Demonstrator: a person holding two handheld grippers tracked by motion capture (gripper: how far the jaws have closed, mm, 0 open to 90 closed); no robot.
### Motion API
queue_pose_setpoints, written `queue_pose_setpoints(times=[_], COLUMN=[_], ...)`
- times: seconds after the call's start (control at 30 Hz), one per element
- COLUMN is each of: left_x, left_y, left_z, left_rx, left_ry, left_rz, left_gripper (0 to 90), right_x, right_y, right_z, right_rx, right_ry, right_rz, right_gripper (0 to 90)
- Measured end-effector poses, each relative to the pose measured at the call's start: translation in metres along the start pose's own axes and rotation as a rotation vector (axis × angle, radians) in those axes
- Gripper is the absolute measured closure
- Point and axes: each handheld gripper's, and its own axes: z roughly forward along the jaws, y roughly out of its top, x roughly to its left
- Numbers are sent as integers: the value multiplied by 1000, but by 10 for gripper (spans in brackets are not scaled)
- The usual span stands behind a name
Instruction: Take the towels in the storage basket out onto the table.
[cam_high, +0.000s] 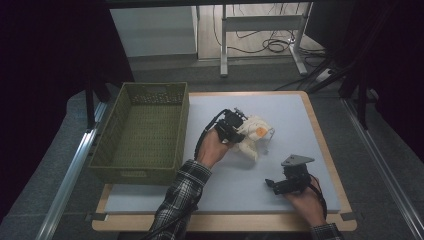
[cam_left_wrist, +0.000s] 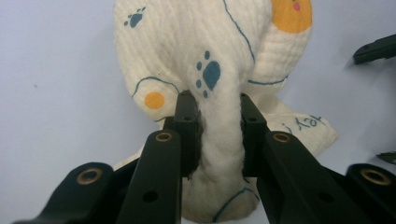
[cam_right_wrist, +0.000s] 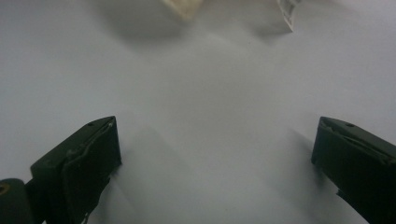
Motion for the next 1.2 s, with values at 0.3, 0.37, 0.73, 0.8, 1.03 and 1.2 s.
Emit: queue_pose_setpoints(times=[0.3, 0.37, 0.73, 0.8, 1.03, 1.2], left_x=[1, 1, 8, 8, 7, -2], left_y=[-18, -22, -33, -36, -51, -65], left_z=[27, 33, 18, 11, -11, -17], left_rx=[33, 39, -47, -62, -99, -97], left_ry=[-5, -2, 8, 9, 33, 46], left_rz=[-22, -25, -82, -89, -99, -90], left_gripper=[736, 713, 411, 384, 343, 358], right_x=[0, 0, 0, 0, 0, 4], right_y=[0, 0, 0, 0, 0, 7], right_z=[0, 0, 0, -1, -5, -13], right_rx=[0, 2, 1, 0, -14, -45], right_ry=[1, 1, 1, 1, 8, 79], right_rz=[0, 0, 1, 0, 5, 4], right_gripper=[12, 12, 15, 20, 139, 279])
